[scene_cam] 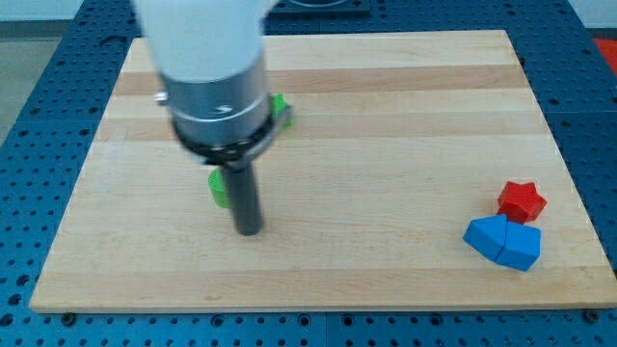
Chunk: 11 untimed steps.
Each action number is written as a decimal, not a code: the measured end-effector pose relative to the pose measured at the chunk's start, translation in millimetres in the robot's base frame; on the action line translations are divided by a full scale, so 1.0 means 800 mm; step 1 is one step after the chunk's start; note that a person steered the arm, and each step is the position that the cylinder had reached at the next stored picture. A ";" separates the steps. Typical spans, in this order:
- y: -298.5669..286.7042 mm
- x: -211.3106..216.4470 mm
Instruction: Slide the green circle slightly right
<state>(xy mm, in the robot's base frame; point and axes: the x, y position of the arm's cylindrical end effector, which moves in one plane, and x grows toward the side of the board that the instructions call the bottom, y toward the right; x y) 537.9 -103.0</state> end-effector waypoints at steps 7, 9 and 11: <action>-0.049 -0.056; 0.059 -0.018; 0.048 -0.033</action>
